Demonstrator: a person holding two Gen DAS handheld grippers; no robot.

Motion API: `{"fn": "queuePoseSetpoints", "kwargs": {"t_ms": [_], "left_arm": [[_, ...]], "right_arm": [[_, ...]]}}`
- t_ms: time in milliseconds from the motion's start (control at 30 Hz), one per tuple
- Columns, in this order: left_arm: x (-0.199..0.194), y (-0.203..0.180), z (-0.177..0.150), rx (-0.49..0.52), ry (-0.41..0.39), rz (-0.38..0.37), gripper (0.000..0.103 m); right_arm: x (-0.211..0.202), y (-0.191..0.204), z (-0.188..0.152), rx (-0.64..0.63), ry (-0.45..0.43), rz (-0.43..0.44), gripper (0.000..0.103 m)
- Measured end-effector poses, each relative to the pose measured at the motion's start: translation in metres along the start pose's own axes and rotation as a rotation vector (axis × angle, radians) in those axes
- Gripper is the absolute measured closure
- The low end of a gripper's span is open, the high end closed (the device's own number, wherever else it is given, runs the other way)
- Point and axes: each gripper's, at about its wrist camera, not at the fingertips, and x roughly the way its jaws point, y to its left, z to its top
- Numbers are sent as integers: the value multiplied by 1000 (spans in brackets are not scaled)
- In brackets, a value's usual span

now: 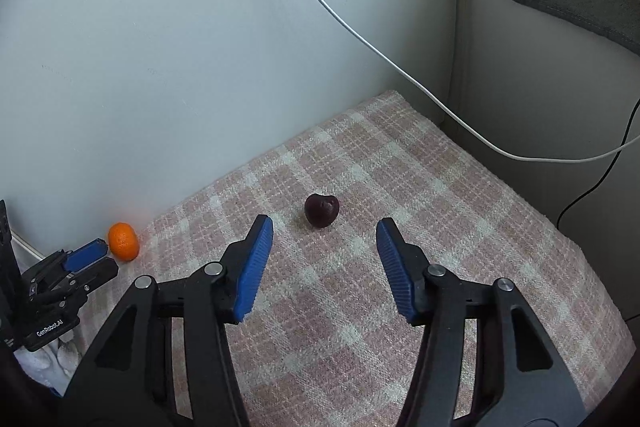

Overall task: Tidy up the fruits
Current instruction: 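Close the right tool on the plum while the left tool closes on the tangerine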

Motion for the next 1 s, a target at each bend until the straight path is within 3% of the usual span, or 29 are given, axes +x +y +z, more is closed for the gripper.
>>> {"fn": "queuePoseSetpoints", "kwargs": {"t_ms": [633, 700, 1000], "left_arm": [[22, 0, 7, 9, 39, 45, 56], [25, -2, 7, 14, 50, 47, 62], [29, 1, 10, 10, 52, 36, 68]], "right_arm": [[47, -3, 0, -44, 62, -15, 60], [50, -2, 0, -52, 63, -16, 61], [57, 2, 2, -60, 78, -21, 74]]}}
